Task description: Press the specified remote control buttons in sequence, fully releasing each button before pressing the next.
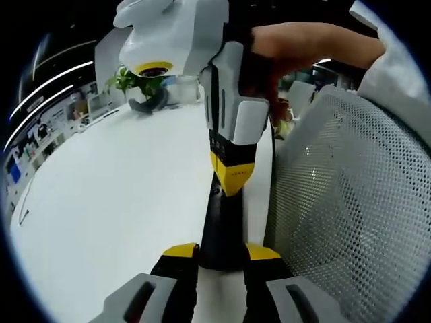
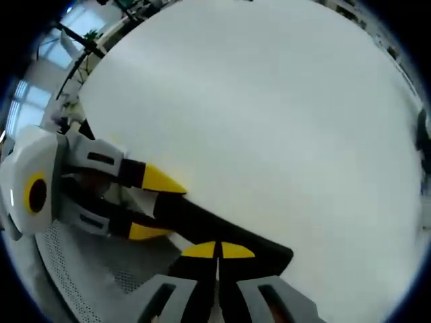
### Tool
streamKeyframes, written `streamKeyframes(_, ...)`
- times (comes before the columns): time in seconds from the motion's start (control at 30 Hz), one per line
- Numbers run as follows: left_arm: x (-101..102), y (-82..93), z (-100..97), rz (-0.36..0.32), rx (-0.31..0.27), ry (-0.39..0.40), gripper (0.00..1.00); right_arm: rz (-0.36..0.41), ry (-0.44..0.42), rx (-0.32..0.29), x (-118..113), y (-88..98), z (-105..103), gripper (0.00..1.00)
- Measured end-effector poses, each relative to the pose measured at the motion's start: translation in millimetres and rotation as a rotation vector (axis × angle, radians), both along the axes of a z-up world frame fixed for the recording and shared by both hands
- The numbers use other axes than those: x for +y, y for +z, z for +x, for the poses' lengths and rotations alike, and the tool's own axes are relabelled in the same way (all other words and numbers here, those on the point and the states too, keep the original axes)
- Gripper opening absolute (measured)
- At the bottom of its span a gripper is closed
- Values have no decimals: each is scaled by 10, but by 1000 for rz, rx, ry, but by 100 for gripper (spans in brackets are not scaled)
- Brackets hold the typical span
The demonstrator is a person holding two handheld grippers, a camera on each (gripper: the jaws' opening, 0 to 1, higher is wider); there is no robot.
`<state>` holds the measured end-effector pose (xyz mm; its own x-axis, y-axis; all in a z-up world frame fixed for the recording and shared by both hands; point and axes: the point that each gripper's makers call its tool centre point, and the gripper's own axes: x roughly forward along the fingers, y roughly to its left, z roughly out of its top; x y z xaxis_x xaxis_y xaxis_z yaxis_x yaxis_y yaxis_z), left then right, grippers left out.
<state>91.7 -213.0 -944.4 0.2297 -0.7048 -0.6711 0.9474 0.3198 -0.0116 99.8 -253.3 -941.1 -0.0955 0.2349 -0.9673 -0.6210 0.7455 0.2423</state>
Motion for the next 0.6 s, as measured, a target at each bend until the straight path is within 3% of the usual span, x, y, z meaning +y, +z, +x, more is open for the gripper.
streamKeyframes(0.27,-5,-1,2,12,0,2,26,19,-20,-51,-3,5,-1,0)
streamKeyframes(0.43,16,-3,-15,41,11,9,26,19,-20,-55,-6,5,0,0)
streamKeyframes(0.6,33,0,-31,42,9,-10,25,46,-73,-39,-21,8,4,0)
